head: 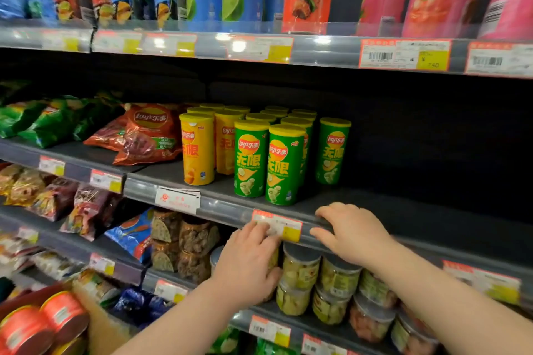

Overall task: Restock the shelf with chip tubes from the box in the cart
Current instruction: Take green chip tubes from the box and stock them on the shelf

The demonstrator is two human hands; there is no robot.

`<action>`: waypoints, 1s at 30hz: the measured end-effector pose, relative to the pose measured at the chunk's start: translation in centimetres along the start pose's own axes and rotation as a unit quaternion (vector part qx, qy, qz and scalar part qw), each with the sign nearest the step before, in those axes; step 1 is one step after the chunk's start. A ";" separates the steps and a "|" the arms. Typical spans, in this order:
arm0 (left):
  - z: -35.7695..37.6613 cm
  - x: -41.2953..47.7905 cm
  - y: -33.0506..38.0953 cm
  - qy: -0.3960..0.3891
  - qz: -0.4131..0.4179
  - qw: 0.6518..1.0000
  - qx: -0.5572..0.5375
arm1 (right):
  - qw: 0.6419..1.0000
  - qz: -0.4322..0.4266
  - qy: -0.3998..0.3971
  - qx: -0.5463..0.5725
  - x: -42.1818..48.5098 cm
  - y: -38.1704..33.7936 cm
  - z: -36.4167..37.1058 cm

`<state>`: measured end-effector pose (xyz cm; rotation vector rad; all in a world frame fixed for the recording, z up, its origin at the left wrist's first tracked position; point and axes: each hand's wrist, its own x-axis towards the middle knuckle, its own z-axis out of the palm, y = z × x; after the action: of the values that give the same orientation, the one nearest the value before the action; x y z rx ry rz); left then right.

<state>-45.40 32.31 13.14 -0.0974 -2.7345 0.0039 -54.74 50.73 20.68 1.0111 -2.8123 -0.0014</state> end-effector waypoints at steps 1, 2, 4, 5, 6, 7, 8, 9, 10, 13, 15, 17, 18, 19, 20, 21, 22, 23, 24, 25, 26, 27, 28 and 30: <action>0.1 -0.9 -0.1 -0.009 -0.001 1.000 -0.005 | 1.000 -0.005 0.006 -0.023 -0.8 -0.8 0.4; 0.2 -2.0 -0.3 -0.014 0.000 1.000 -0.007 | 0.999 -0.003 0.005 -0.038 -1.5 -1.5 1.0; 0.2 -4.1 -0.7 -0.031 -0.008 0.999 -0.005 | 0.998 0.013 -0.014 -0.054 -2.9 -2.9 2.2; 0.4 -5.3 -0.9 -0.039 -0.015 0.999 -0.003 | 0.998 0.021 -0.028 -0.061 -3.6 -3.6 2.9; 0.5 -6.4 -1.2 -0.047 -0.021 0.999 -0.003 | 0.997 0.026 -0.041 -0.066 -4.3 -4.3 3.5; 0.5 -7.5 -1.3 -0.064 -0.032 0.997 -0.008 | 0.996 0.024 -0.053 -0.068 -4.9 -5.0 4.1; 0.5 -8.5 -1.5 -0.081 -0.043 0.996 -0.012 | 0.996 0.018 -0.066 -0.064 -5.5 -5.7 4.7; 0.3 -9.5 -1.5 -0.095 -0.052 0.994 -0.008 | 0.995 0.008 -0.081 -0.059 -6.1 -6.6 5.4; 0.1 -10.5 -1.6 -0.116 -0.058 0.992 -0.002 | 0.994 -0.003 -0.098 -0.056 -6.7 -7.5 5.9; -0.4 -13.7 -1.9 -0.182 -0.090 0.979 0.013 | 0.988 -0.033 -0.141 -0.046 -8.2 -10.5 7.5; -0.8 -15.9 -2.1 -0.201 -0.108 0.974 0.009 | 0.985 -0.056 -0.160 -0.033 -9.0 -12.6 8.3; -1.0 -18.3 -2.4 -0.219 -0.130 0.967 0.001 | 0.981 -0.082 -0.177 -0.020 -9.7 -14.8 8.9; -1.0 -19.5 -2.6 -0.222 -0.141 0.965 -0.001 | 0.978 -0.093 -0.188 -0.014 -10.0 -15.8 9.1; -1.1 -20.8 -2.7 -0.226 -0.154 0.962 -0.002 | 0.975 -0.104 -0.198 -0.011 -10.4 -16.8 9.3; -1.3 -22.0 -2.9 -0.230 -0.167 0.959 -0.003 | 0.972 -0.114 -0.205 -0.011 -10.7 -17.8 9.6; -1.5 -23.3 -3.0 -0.236 -0.179 0.955 -0.004 | 0.970 -0.124 -0.208 -0.010 -11.1 -18.9 9.8; -1.6 -24.5 -3.2 -0.243 -0.191 0.951 -0.004 | 0.968 -0.133 -0.212 -0.008 -11.5 -19.8 10.0; -1.8 -25.8 -3.3 -0.251 -0.204 0.946 -0.005 | 0.966 -0.142 -0.215 -0.007 -11.9 -20.8 10.2; -2.1 -27.1 -3.5 -0.256 -0.217 0.942 -0.005 | 0.964 -0.153 -0.216 -0.010 -12.3 -21.9 10.3; -2.3 -28.4 -3.7 -0.260 -0.230 0.938 -0.003 | 0.963 -0.164 -0.215 -0.016 -12.7 -22.9 10.4; -2.6 -29.7 -4.0 -0.262 -0.244 0.934 -0.001 | 0.961 -0.174 -0.214 -0.021 -13.1 -23.9 10.5; -3.0 -30.9 -4.2 -0.264 -0.257 0.930 0.000 | 0.959 -0.184 -0.214 -0.024 -13.5 -25.0 10.6; -3.4 -32.2 -4.5 -0.265 -0.270 0.926 -0.002 | 0.957 -0.194 -0.215 -0.025 -13.9 -26.1 10.6; -4.4 -34.7 -5.1 -0.265 -0.298 0.917 -0.009 | 0.952 -0.214 -0.216 -0.028 -14.6 -28.4 10.7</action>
<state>-12.24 24.84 3.61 0.8517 -3.1741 -0.1921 -27.19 37.45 6.50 1.7712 -2.8559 -0.3969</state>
